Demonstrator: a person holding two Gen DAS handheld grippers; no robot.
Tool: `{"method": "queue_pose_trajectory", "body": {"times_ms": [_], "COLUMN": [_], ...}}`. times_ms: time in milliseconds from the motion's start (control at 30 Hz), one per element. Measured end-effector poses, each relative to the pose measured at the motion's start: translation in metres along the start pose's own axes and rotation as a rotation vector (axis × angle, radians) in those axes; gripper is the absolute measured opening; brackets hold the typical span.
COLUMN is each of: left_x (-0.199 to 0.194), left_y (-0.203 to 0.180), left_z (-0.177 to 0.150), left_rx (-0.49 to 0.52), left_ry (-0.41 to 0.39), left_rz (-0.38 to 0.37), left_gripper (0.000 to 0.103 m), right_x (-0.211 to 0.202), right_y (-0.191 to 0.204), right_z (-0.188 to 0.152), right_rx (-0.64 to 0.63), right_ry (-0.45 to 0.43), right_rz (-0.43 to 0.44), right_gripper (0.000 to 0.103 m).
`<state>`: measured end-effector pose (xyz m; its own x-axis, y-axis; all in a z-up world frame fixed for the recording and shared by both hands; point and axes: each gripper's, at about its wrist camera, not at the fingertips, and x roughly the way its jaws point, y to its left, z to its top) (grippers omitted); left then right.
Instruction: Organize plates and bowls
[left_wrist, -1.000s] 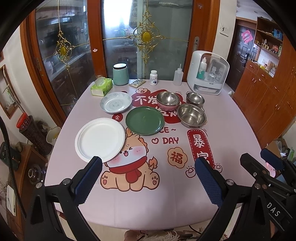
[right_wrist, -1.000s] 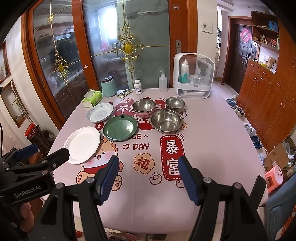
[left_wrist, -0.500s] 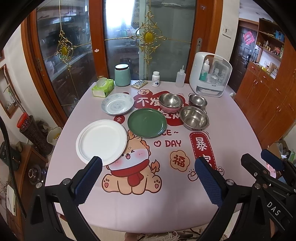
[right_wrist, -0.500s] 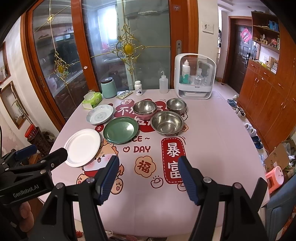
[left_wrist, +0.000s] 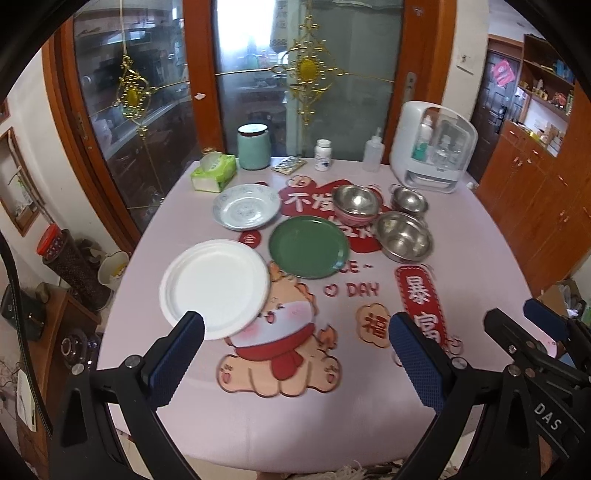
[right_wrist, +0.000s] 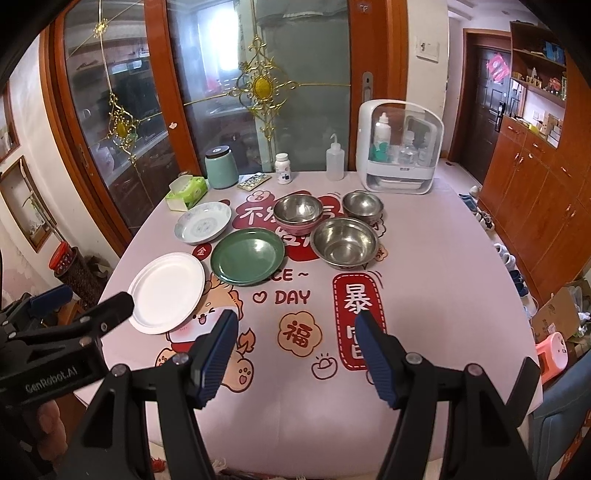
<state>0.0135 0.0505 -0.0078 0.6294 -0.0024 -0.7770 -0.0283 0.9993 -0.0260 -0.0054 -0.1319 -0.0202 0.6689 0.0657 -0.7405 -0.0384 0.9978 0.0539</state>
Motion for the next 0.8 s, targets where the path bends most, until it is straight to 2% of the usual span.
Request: {"method": "queue_pose_trajectory", "body": {"times_ms": [167, 367, 533, 600, 667, 733, 800], "left_x": [0.021, 0.051, 0.097, 0.124, 0.153, 0.185, 0.214], "left_y": [0.042, 0.115, 0.179, 0.204, 0.225, 0.245, 0.262], "left_z": [0.015, 0.037, 0.052, 0.057, 0.059, 0.059, 0.057], "left_rx": [-0.034, -0.077, -0.089, -0.081, -0.082, -0.085, -0.084], "left_ry": [0.011, 0.016, 0.078, 0.124, 0.173, 0.232, 0.29], "left_rz": [0.023, 0.083, 0.117, 0.13, 0.133, 0.117, 0.068], "left_gripper": [0.1, 0.1, 0.1, 0.1, 0.1, 0.099, 0.097], "right_x": [0.022, 0.065, 0.117, 0.139, 0.17, 0.195, 0.223], "right_y": [0.019, 0.053, 0.088, 0.102, 0.117, 0.125, 0.136], "right_z": [0.009, 0.026, 0.042, 0.047, 0.05, 0.051, 0.051], "right_rx": [-0.008, -0.012, -0.022, -0.036, -0.029, -0.008, -0.003], "right_ry": [0.034, 0.099, 0.157, 0.17, 0.211, 0.246, 0.284], "right_rz": [0.014, 0.059, 0.091, 0.086, 0.117, 0.139, 0.148], "right_gripper": [0.066, 0.066, 0.066, 0.066, 0.066, 0.066, 0.066]}}
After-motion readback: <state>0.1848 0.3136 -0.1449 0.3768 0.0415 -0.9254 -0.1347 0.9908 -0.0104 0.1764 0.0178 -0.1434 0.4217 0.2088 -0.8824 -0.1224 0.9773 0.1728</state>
